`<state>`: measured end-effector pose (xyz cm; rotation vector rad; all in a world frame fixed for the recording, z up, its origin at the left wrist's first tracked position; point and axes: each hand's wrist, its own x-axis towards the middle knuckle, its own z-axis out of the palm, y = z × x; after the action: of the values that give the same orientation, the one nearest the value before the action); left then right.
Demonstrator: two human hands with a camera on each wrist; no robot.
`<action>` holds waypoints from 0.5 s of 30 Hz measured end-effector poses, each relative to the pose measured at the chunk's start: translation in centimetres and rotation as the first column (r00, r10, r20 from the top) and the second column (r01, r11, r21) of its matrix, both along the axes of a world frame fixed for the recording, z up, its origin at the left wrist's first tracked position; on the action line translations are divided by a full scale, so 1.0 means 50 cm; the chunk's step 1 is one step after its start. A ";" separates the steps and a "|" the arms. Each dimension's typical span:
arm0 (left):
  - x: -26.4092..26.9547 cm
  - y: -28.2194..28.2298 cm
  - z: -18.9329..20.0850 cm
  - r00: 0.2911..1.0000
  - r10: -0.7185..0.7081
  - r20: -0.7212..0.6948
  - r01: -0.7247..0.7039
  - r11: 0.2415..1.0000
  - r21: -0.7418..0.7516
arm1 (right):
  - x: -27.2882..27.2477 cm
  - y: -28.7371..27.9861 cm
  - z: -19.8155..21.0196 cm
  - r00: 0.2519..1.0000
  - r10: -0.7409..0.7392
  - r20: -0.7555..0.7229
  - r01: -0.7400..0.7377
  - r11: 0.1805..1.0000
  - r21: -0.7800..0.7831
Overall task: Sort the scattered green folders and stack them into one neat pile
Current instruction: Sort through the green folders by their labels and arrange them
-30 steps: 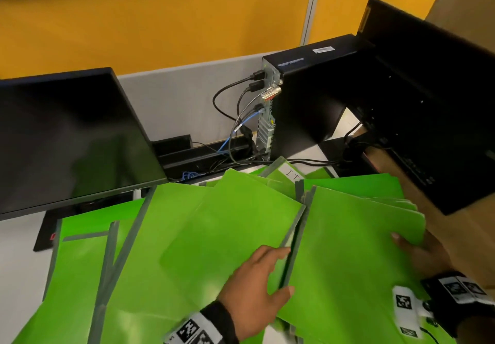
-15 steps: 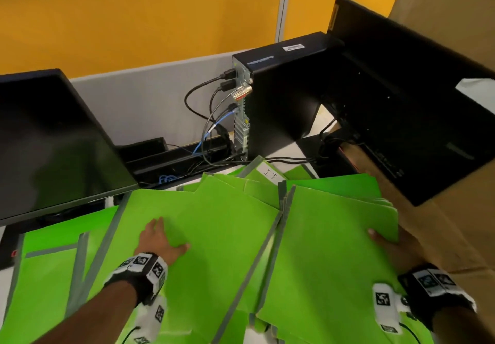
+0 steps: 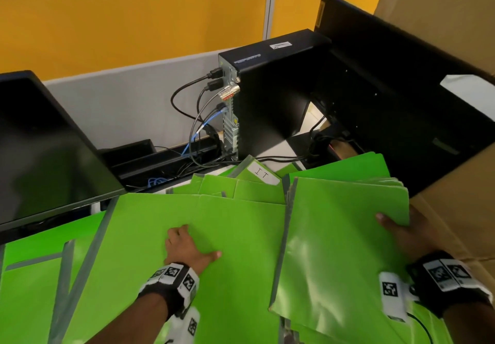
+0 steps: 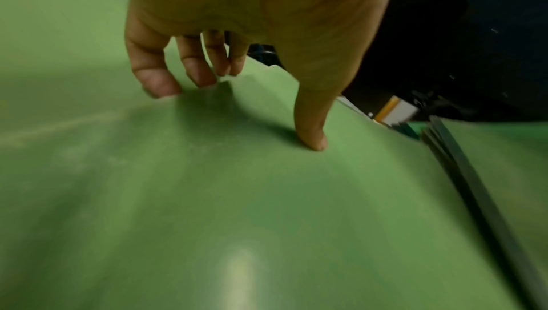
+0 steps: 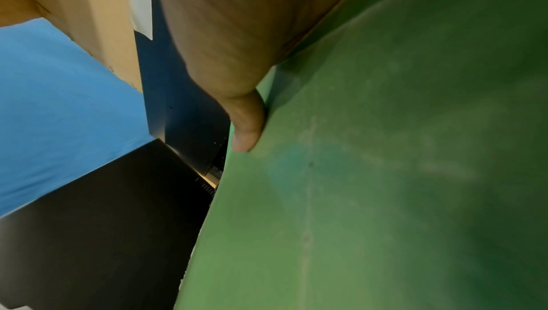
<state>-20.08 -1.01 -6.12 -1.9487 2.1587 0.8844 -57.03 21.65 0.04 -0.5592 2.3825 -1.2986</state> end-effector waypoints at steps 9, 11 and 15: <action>-0.013 -0.040 0.017 0.830 0.378 -0.410 -0.203 0.890 0.408 | -0.008 -0.004 0.017 0.997 -0.025 -0.072 0.033 0.994 0.103; -0.010 -0.054 0.014 0.792 0.443 -0.420 -0.204 0.840 0.503 | -0.008 -0.005 0.027 0.997 0.000 -0.082 0.010 0.992 0.122; -0.027 -0.058 0.025 0.755 0.500 -0.424 -0.154 0.764 0.627 | -0.014 -0.004 0.025 0.998 -0.011 -0.070 0.020 0.990 0.142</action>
<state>-21.45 -3.89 -4.86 -1.9231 1.4275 2.1340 -57.74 21.47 1.31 -0.5522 2.5160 -1.1208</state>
